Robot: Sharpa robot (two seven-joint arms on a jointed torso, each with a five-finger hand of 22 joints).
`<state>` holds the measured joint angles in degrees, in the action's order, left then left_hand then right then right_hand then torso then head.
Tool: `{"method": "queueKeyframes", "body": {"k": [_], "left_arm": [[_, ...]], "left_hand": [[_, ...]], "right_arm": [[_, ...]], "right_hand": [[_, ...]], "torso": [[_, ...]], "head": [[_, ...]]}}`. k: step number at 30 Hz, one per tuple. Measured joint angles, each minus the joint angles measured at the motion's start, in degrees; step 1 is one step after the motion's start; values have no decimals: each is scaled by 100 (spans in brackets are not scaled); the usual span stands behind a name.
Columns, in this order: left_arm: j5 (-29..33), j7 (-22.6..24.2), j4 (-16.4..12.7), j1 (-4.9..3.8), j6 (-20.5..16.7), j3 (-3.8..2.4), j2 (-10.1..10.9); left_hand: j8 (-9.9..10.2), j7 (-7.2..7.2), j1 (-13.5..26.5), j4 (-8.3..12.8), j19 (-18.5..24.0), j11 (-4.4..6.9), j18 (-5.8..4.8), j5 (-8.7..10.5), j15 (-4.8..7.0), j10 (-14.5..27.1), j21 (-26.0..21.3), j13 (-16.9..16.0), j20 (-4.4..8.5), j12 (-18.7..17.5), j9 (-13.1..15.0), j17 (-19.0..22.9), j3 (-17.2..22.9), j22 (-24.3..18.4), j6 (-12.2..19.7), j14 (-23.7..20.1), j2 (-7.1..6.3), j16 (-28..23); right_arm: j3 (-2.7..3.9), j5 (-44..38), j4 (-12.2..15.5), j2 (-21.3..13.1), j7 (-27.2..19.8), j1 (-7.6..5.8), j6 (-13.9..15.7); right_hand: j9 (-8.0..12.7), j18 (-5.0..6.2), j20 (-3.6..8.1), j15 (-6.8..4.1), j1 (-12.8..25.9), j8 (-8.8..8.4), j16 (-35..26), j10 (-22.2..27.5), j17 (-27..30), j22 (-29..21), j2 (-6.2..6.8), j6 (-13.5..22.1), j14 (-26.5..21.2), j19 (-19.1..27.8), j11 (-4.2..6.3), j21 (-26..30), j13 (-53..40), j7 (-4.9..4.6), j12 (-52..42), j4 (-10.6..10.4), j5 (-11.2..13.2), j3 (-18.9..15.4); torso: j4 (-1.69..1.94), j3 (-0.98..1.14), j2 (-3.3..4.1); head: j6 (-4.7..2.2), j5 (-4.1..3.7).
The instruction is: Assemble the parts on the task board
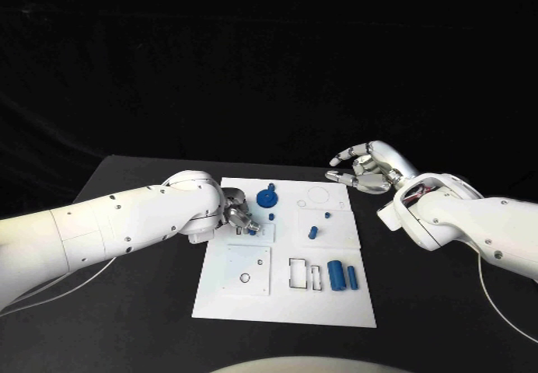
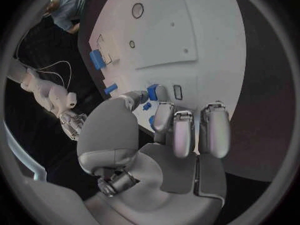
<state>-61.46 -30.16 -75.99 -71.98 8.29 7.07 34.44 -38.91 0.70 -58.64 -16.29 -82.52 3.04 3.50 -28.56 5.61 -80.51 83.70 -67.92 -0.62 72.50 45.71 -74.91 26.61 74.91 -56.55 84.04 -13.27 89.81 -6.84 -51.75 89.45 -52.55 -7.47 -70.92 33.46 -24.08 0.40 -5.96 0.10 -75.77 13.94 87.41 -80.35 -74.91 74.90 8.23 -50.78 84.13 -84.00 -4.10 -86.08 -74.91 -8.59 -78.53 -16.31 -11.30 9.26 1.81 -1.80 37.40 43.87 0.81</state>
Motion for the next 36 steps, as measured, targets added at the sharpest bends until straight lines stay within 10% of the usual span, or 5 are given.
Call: {"method": "queueKeyframes", "body": {"k": [8, 16, 29, 36], "left_arm": [[19, -3, -47, 0, -1, -99, 64], [161, -3, -101, -67, -19, -262, 133], [458, 95, 326, -518, -5, -354, 257], [413, 199, 797, -607, 49, -352, 109]], "left_hand": [[66, 20, 166, -46, 0, 0, 0, 628, 0, 0, 0, -16, 0, 0, 11, 0, -332, 0, -20, 0, 91, 0], [126, 36, 211, -53, 4, -27, 0, 753, 0, 93, -6, 216, -1, -186, 11, 0, -454, -32, -4, 0, 76, 0], [1019, 503, -456, -38, 649, -421, 156, 753, -297, 1492, -666, 2422, -278, -2187, -452, 0, -655, -1193, 812, -9, 107, -359], [1065, 512, -455, -38, 650, -438, 179, 753, -297, 1531, -662, 2484, -281, -2243, -504, 0, -655, -1116, 822, -10, 108, -362]], "right_arm": [[0, 4, -21, 0, -9, 1, 5], [0, 12, -55, 6, -17, 5, 10], [0, 21, -67, -4, -21, 8, 15], [0, 24, -65, -10, -21, 8, 17]], "right_hand": [[0, 0, 0, 0, 47, 0, 0, 0, 0, 5, 13, 0, 0, 0, 0, 33, 0, 0, 0, -15, 0, -15], [0, 0, 0, 0, 53, 0, 0, 0, 0, 4, 7, 0, 0, 0, 0, 33, 0, 0, 0, -15, 0, -15], [0, 0, 0, 0, 53, 0, 0, 0, -4, 3, 7, 0, 0, 0, 0, 33, 0, 0, -1, -31, 0, -31], [0, 0, 0, 0, 52, 0, 0, 0, -4, 3, 8, 0, 0, 0, 0, 33, 0, 0, -1, -31, 0, -31]], "torso": [[3, -1, -3], [1, 2, -4], [4, 3, 1], [10, -8, 16]], "head": [[-18, 1], [-46, 9], [-65, 33], [-53, 43]]}}
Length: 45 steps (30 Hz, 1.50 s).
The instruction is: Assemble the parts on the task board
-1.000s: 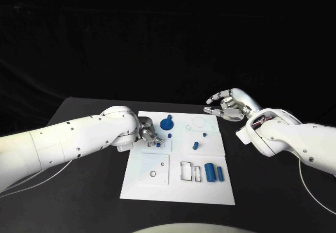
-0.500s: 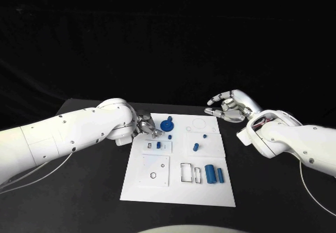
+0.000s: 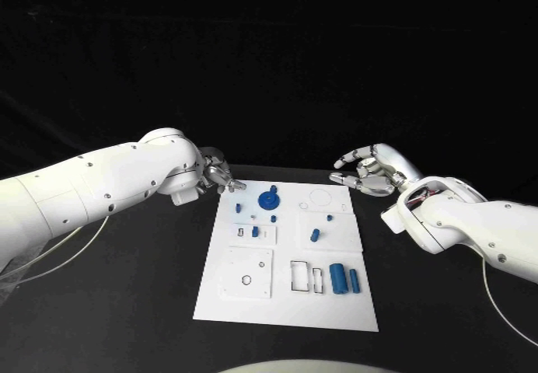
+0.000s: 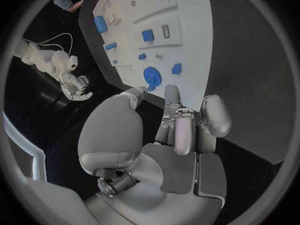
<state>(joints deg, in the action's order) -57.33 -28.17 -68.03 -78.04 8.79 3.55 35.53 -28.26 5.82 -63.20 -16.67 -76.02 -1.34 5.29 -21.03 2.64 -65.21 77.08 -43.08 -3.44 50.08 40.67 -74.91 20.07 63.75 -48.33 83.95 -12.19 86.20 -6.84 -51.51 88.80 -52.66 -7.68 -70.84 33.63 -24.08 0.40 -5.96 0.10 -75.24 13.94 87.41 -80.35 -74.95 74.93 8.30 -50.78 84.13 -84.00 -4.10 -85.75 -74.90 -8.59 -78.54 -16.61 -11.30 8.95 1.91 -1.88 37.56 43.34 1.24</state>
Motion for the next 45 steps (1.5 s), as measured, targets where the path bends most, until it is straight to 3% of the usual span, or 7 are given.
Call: {"method": "queueKeyframes", "body": {"k": [5, 8, 16, 23, 45], "left_arm": [[-79, 30, 207, -4, 136, 19, -148], [-133, 26, 316, 3, 271, 28, -217], [-239, -17, 628, 50, 564, 71, -419], [-288, -53, 823, 87, 740, 107, -537], [-306, -64, 978, 135, 939, 153, -683]], "left_hand": [[0, 0, 0, -24, -81, -5, 1, 0, 0, -111, 83, -86, -23, 116, -49, 0, -55, 146, 0, 0, 0, 45], [33, 0, 32, -24, -81, -10, 0, 130, 0, -116, 83, -65, -23, 116, -87, 0, -119, 157, 0, 0, 32, 67], [33, 18, 39, -21, -132, -10, 0, 130, 0, -159, 126, -128, -19, 179, -100, 0, -122, 222, -25, 0, 38, 76], [33, -9, 61, -16, -190, -9, -1, 154, 1, -220, 174, -211, -37, 280, -123, 0, -158, 346, -55, 0, 61, 112], [33, -78, 24, -16, -303, 51, 0, 153, 1, -403, 305, -371, -6, 467, -183, 0, -189, 568, -286, 0, 143, 207]], "right_arm": [[0, 1, -1, 10, 0, 0, 0], [0, 1, -3, 16, 0, 0, 0], [0, 2, -7, 22, 0, 0, 0], [0, 2, -6, 24, 0, 1, 0], [0, 2, -25, 63, -5, 1, 0]], "right_hand": [[0, 0, 0, 0, 0, 0, 0, 0, 0, 0, 0, 0, 0, 0, 0, 0, 0, 0, 0, 0, 0, 0], [0, 0, 0, 0, 0, 0, 0, 0, 1, -1, 0, 0, 0, 0, 0, 0, 0, 0, 0, 0, 0, 0], [0, 0, 0, 0, 22, 0, 0, 0, 1, -1, -23, 0, 0, 0, 0, 0, 0, 0, 0, 0, 0, 0], [0, 0, 0, 0, 22, 0, 0, 0, 1, -2, -23, 0, 0, 0, 0, 0, 0, 0, 0, 1, 0, 0], [-3, 0, 0, 0, 22, 0, 0, 0, 2, 1, -22, 0, 0, 0, 0, 0, 0, 0, -1, 1, -22, 1]], "torso": [[5, -17, 25], [7, -26, 42], [12, -46, 74], [5, -46, 81], [7, -38, 78]], "head": [[10, -3], [12, -4], [13, -4], [35, 7], [76, 12]]}}
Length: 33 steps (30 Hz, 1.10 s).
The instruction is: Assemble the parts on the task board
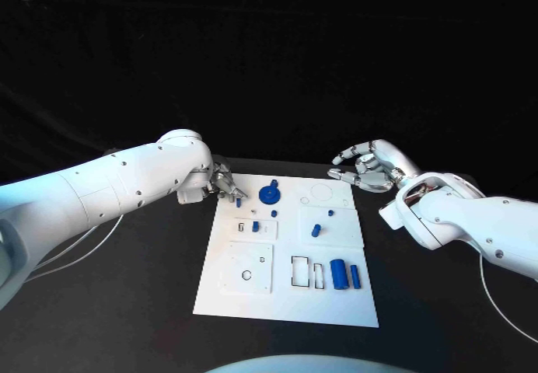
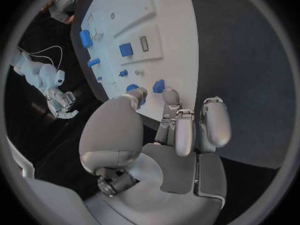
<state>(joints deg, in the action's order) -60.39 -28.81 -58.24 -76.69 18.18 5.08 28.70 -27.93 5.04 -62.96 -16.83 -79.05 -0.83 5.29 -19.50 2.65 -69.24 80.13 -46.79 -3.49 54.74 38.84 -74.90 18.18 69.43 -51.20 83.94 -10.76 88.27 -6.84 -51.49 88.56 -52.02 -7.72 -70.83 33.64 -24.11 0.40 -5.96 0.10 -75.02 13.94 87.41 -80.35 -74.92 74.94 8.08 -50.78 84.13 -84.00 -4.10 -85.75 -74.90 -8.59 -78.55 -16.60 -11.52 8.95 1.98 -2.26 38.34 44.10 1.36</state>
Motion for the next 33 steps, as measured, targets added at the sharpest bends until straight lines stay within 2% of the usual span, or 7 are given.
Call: {"method": "queueKeyframes", "body": {"k": [16, 33], "left_arm": [[2, -2, 75, 20, -5, 3, -56], [8, 6, 147, 52, -6, 8, -120]], "left_hand": [[-50, -54, -151, 17, -61, 61, -1, 0, 0, -61, 48, -50, 20, 95, 0, 0, 17, 76, -96, 0, 151, 0], [-139, -86, -333, 32, -81, 82, 0, 0, 43, -83, 70, -68, 41, 136, 36, 0, 32, 134, -167, 0, 179, 22]], "right_arm": [[0, 0, -7, 20, -4, 0, -1], [0, 0, -12, 33, -8, 1, -1]], "right_hand": [[-2, 0, 0, 0, 0, 0, 0, 0, 1, 1, 0, 0, 0, 0, 0, 0, -4, 0, 0, 0, 0, 0], [-1, 0, 0, 0, 0, 0, 0, 0, 1, -1, 0, 0, 0, 0, 0, 24, -3, 0, 0, 0, 0, 0]], "torso": [[-2, 0, -5], [3, 1, -5]], "head": [[22, -3], [38, -19]]}}
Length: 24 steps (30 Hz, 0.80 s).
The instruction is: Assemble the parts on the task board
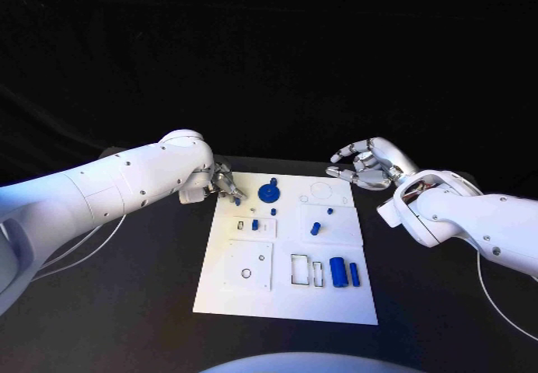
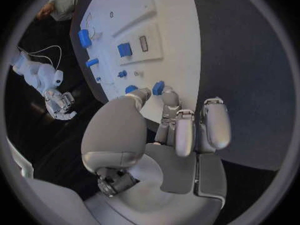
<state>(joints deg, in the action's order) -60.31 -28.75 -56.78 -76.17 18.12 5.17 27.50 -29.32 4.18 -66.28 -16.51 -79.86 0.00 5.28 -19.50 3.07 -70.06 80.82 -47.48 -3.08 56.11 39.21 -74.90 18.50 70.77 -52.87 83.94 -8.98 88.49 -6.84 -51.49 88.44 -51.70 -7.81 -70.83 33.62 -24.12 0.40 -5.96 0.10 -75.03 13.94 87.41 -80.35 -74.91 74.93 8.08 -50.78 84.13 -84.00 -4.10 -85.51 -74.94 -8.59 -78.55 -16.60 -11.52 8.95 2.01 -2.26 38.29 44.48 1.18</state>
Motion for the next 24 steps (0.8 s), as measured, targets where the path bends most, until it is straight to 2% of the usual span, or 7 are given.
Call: {"method": "queueKeyframes", "body": {"k": [3, 5, 9, 11, 16, 21, 24], "left_arm": [[2, 2, 2, 1, 0, 1, -1], [5, 5, 2, 2, -2, 1, -2], [22, 14, 4, 0, -18, 1, -3], [55, 18, 9, 0, -35, 1, -3], [197, 32, 18, 3, -102, 1, 10], [439, 42, -24, 4, -194, 2, 78], [624, 42, -122, 4, -254, 2, 159]], "left_hand": [[-50, 0, -196, 30, -9, 20, -12, 0, 13, -20, 8, -3, 9, 3, 29, 0, 97, 16, 0, 13, 54, 0], [-74, 0, -397, 62, -21, 32, -91, 0, 41, -32, 25, 1, 21, 3, 51, 0, 190, 30, 0, 0, 119, 0], [-95, -37, -833, 251, -32, 50, -91, 2, 61, -53, 25, 21, 32, 3, 60, 0, 529, 43, 67, 19, 211, 0], [-164, -8, -985, 324, -41, 63, -91, 30, 61, -74, 25, 13, 41, 30, 60, 0, 754, 44, 97, 20, 213, 0], [-309, -11, -1057, 51, -41, 40, -90, 17, 60, -146, 46, -41, 41, 99, 60, 0, 1028, 75, 156, 20, 184, 0], [-363, -29, -1072, -52, -40, 42, -91, 12, 60, -205, 45, -109, 41, 176, 60, 0, 1131, 102, 178, 20, 154, 0], [-535, -18, -995, -87, -40, 73, -91, 12, 60, -236, 66, -148, 41, 225, 61, 0, 1165, 124, 189, 20, 112, 0]], "right_arm": [[0, 0, -1, 2, -1, 0, 0], [0, 0, -2, 2, -2, 0, 0], [0, 0, -4, 3, -3, 0, 0], [0, 0, -6, 4, -3, 0, 0], [0, 0, -12, 4, -5, 0, 0], [0, 0, -20, 4, -6, 0, 0], [0, 0, -21, -5, -7, 0, 0]], "right_hand": [[0, 0, 0, 0, 0, 0, 0, 0, 0, 0, 0, 0, 0, 0, 0, 0, 0, 0, 0, 0, 0, 0], [0, 0, 0, 0, 0, 0, 0, 0, 0, 0, 0, 0, 0, 0, 0, 0, 1, 0, 0, 0, 0, 0], [1, 0, 0, 0, 0, 19, -19, 0, 0, -1, 0, 0, 0, 0, 0, 0, 1, 0, 0, 0, -19, 0], [1, 0, 0, 0, 0, 23, -23, 0, 0, -1, 0, 0, 0, 0, 0, 0, 1, 0, 0, 0, -25, 0], [1, 0, 0, 0, 0, 23, -23, 0, 0, -1, 0, 0, 0, 0, 0, 0, 1, 0, 0, 0, -24, 0], [1, 0, 0, 0, 0, 23, -24, 0, 0, -1, 0, 0, 0, 0, 0, 0, 1, 0, 0, 0, -24, 0], [-2, 0, 0, 0, 1, 23, -24, 0, 1, -2, -1, 0, 0, 0, 0, 0, 1, 0, 0, 0, -24, 0]], "torso": [[1, -3, 0], [1, -3, 0], [-1, -3, -1], [-1, -3, -3], [-2, -3, -4], [1, -1, -8], [2, -1, -12]], "head": [[4, -1], [4, -1], [8, -3], [10, -3], [12, -7], [13, -1], [13, 6]]}}
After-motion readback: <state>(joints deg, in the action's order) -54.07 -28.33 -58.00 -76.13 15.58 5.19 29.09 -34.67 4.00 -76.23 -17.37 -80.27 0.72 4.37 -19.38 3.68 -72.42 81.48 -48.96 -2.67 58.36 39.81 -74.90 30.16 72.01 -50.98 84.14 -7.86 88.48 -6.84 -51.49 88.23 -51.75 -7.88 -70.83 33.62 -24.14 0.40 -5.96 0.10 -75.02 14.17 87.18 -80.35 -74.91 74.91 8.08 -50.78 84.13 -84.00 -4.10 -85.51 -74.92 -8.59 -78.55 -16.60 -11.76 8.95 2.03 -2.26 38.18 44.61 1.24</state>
